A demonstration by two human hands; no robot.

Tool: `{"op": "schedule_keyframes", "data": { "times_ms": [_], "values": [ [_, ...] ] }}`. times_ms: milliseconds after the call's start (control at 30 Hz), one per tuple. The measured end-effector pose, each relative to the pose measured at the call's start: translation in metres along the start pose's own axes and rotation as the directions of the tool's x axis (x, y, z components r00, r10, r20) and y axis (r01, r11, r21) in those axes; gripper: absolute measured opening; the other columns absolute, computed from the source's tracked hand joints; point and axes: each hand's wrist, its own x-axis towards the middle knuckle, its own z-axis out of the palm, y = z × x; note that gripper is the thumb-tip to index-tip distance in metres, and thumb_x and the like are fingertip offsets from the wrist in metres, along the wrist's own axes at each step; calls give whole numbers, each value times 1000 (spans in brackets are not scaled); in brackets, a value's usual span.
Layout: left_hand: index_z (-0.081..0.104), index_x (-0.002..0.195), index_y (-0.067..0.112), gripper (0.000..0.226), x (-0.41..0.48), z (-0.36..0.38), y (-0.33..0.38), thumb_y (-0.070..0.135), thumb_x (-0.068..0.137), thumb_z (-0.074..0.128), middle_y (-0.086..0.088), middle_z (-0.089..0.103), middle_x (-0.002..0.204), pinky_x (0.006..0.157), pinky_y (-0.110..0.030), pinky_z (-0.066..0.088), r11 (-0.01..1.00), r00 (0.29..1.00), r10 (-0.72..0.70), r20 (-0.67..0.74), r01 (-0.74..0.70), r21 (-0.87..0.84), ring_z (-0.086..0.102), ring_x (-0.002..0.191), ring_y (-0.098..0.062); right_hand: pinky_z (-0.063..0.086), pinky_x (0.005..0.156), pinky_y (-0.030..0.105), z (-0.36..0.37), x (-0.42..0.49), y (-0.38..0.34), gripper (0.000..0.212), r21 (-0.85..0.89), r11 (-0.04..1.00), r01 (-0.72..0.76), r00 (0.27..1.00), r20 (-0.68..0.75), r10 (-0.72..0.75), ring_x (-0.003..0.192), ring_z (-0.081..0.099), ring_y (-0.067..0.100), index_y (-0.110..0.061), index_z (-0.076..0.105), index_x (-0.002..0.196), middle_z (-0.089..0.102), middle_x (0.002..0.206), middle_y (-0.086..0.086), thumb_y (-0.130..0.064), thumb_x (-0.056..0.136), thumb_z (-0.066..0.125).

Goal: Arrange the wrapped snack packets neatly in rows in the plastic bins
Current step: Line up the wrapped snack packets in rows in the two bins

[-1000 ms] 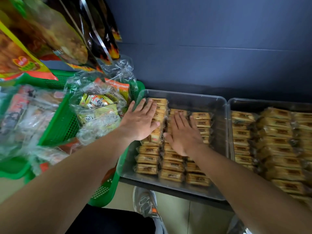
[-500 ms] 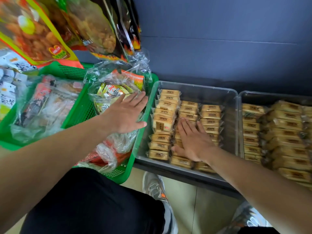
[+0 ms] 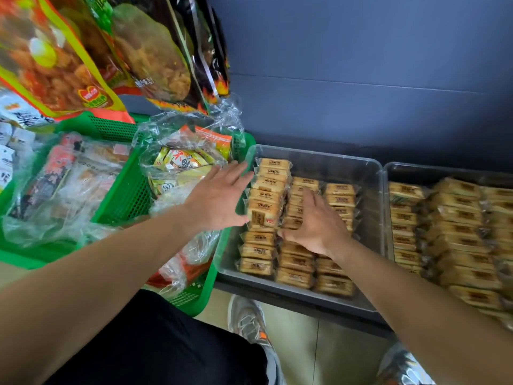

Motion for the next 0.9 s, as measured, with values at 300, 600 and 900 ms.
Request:
{"op": "schedule_keyframes", "data": {
  "times_ms": [300, 600, 900],
  "values": [
    [-13, 160, 14, 124, 46, 23, 7, 69, 81, 66, -4, -18, 168, 121, -45, -13, 978, 995, 13, 103, -34, 206, -19, 154, -23, 10, 127, 46, 29, 55, -7, 144, 2, 996, 89, 994, -58, -89, 156, 7, 23, -13, -17, 159, 1, 170, 6, -74, 67, 76],
    [-1, 162, 22, 112, 46, 31, 6, 62, 82, 66, 6, -4, 170, 124, -43, -5, 997, 1000, 6, -14, -5, 73, -12, 155, -15, 31, 119, 44, 45, 54, 6, 125, -7, 976, 217, 919, -335, -207, 141, 40, 26, -13, 12, 160, 43, 155, 8, -66, 68, 78],
    [-10, 161, 23, 112, 47, 35, 7, 60, 87, 65, 6, -12, 169, 126, -52, 6, 989, 1000, -4, 26, 0, 150, -17, 155, -21, 22, 124, 43, 45, 61, 1, 137, 37, 988, 153, 960, -244, -140, 149, 26, 25, -13, -2, 159, 22, 163, 9, -71, 64, 78]
  ]
}}
